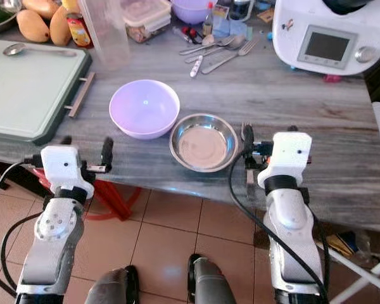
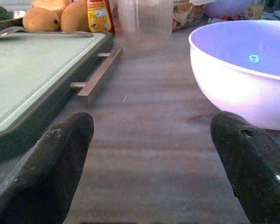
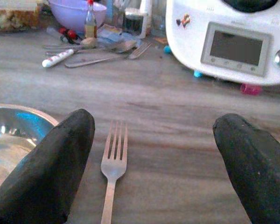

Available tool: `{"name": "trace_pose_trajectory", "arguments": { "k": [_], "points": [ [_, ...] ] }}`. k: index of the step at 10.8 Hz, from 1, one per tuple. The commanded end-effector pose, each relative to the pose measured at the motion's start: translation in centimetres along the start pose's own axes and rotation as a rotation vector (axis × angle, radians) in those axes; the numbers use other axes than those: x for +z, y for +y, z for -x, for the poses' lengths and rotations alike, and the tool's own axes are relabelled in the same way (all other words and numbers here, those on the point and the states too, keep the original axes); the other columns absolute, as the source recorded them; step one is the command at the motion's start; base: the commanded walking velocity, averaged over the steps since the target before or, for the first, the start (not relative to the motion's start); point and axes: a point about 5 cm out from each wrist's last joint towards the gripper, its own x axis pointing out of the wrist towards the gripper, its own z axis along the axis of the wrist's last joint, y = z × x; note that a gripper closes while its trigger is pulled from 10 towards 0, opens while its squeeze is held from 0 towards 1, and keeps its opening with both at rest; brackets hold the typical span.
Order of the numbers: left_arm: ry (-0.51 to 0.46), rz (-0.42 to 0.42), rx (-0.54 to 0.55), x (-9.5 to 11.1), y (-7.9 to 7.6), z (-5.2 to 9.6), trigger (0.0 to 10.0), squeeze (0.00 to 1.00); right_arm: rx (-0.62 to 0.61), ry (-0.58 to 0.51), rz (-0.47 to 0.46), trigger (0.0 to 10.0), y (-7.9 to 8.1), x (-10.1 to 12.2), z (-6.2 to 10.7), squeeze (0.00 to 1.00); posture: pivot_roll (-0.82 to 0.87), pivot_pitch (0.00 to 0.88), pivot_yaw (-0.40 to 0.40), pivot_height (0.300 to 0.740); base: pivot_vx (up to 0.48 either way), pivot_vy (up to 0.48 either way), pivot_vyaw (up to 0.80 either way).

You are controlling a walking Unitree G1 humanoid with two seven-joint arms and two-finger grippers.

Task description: Setting the table

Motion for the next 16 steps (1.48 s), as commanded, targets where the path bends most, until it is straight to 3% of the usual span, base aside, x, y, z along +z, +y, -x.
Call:
{"name": "trace_pose_trajectory", "arguments": {
  "k": [1,9,16],
  "points": [
    [0.018,-0.004,0.021,-0.5,0.2,0.1,10.0,0.0,0.003,0.002,0.01,10.0,0.1,-0.4,-0.2,0.0,-0.05,0.172,-0.03,0.74,0.0,0.0,0.0],
    [0.015,-0.001,0.032,-0.4,0.3,0.3,10.0,0.0,-0.028,0.023,0.015,10.0,-0.2,-1.2,-0.5,0.0,-0.05,0.189,-0.039,0.74,-0.316,0.0,0.0],
    [0.024,0.006,0.036,-0.8,-0.1,0.4,10.0,0.0,-0.03,0.031,-0.017,10.0,0.0,-1.2,-1.5,0.0,-0.06,0.192,-0.048,0.74,-0.322,0.0,-0.72]
  ]
}}
